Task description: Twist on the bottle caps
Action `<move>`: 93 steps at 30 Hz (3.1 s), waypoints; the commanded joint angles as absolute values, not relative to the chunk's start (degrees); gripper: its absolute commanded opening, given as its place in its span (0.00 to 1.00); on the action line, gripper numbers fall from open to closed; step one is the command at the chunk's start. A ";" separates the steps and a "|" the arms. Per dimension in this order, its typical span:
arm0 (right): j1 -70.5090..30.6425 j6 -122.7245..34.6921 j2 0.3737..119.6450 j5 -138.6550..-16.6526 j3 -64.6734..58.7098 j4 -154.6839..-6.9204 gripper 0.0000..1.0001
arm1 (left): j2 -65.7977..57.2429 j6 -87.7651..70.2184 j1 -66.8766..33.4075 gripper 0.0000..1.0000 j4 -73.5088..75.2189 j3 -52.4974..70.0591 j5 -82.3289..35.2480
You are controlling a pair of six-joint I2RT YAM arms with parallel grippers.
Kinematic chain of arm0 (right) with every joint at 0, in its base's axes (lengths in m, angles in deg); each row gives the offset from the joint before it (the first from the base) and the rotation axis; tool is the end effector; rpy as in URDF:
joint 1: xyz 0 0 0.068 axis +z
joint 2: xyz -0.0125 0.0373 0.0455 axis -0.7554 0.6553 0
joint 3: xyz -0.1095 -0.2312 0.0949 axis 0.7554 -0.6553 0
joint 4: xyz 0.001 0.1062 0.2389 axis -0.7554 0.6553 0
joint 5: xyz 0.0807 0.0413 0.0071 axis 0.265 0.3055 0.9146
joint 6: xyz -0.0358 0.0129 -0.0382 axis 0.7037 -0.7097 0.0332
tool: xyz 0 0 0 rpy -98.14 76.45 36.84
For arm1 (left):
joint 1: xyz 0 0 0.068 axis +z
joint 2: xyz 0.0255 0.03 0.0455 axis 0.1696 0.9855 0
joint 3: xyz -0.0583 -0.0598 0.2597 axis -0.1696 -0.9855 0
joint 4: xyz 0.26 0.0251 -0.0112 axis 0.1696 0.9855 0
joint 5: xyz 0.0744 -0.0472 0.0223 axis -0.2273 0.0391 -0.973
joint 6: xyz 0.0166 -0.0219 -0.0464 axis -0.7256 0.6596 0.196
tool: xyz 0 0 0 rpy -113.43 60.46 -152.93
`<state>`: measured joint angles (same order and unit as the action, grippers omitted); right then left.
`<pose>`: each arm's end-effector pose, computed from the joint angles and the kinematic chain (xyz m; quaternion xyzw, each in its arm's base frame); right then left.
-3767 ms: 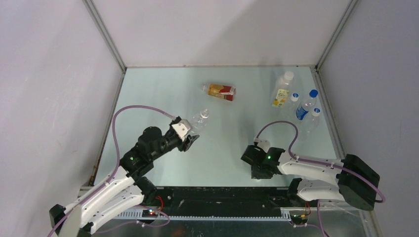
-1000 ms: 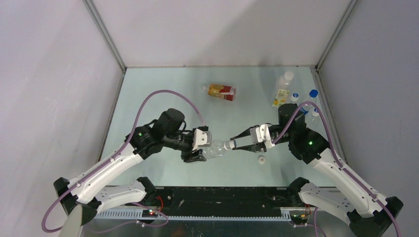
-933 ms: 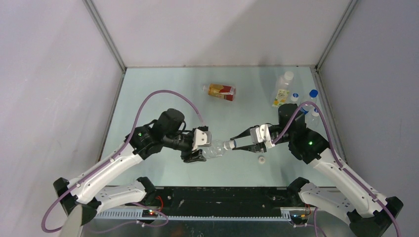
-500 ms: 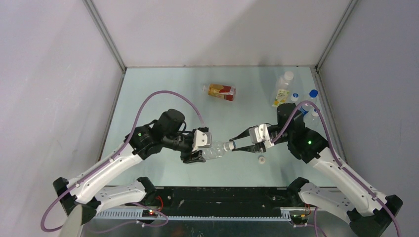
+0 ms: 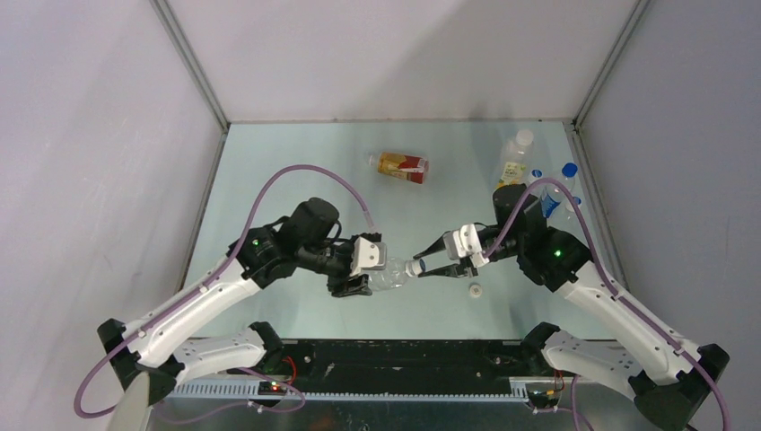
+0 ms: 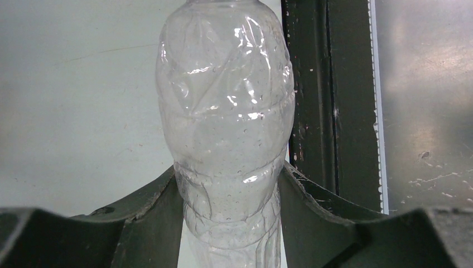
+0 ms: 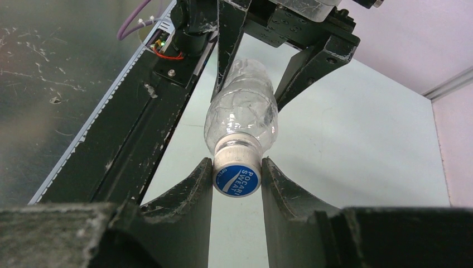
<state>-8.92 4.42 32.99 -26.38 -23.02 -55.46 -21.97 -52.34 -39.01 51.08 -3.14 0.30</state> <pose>0.1274 0.1474 0.3556 -0.6804 0.3790 0.4073 0.4769 0.1136 -0.1583 0.3329 0.6560 0.6101 -0.3062 0.3220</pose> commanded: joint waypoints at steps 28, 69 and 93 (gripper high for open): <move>-5.65 -32.22 37.44 -42.04 -20.54 -59.49 0.00 | -30.40 -48.79 -44.62 0.22 23.63 -9.86 -16.54; -6.33 -88.09 34.83 -68.45 -22.78 -55.65 0.38 | -24.25 -44.76 -64.32 0.21 -4.65 -24.31 -64.16; -21.11 -66.38 20.89 -51.06 -32.14 -71.99 0.99 | -27.58 -26.11 -51.75 0.21 -1.69 -30.55 -43.81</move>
